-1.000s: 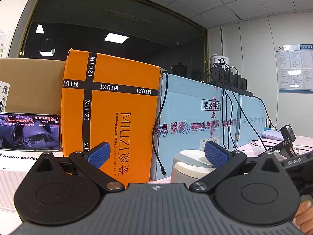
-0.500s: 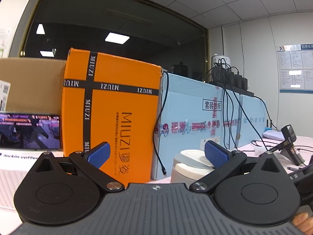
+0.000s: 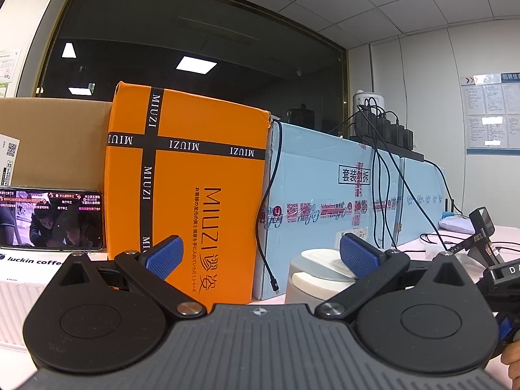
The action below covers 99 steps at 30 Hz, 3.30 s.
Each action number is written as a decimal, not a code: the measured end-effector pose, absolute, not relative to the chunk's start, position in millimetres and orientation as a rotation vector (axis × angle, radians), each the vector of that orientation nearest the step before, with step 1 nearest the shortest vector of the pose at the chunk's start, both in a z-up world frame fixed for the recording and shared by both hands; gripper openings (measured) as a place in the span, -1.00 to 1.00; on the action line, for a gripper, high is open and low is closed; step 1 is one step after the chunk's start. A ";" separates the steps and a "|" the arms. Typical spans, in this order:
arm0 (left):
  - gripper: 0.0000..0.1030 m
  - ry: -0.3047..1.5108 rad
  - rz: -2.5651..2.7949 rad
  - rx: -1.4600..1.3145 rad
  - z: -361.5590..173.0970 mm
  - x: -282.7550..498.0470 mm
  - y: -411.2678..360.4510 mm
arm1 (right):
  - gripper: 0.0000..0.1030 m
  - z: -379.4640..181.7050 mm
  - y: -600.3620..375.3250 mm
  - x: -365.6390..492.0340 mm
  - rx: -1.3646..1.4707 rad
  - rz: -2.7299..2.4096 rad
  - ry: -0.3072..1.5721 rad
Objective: Clean container
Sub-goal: 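Wipe the mug side with the tissue in the right tool, then rub the tissue around the grey mug body with the right tool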
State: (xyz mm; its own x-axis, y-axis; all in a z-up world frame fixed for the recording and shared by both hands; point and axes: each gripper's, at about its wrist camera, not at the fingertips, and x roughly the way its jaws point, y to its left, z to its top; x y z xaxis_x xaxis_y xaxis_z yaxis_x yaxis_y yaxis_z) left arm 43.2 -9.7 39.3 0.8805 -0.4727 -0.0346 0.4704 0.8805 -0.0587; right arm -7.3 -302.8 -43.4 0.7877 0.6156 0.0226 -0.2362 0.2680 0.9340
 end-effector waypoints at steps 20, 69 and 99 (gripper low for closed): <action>1.00 0.050 -0.488 -0.054 38.5 43.5 -7.4 | -0.71 -44.8 -298.1 -11.3 1.069 0.533 0.463; 1.00 0.048 -0.487 -0.055 38.8 42.9 -10.2 | -0.69 -29.8 -305.8 28.9 1.048 0.505 0.350; 1.00 0.047 -0.487 -0.053 38.0 42.8 -9.4 | -0.69 -38.9 -293.5 1.1 0.957 0.441 0.400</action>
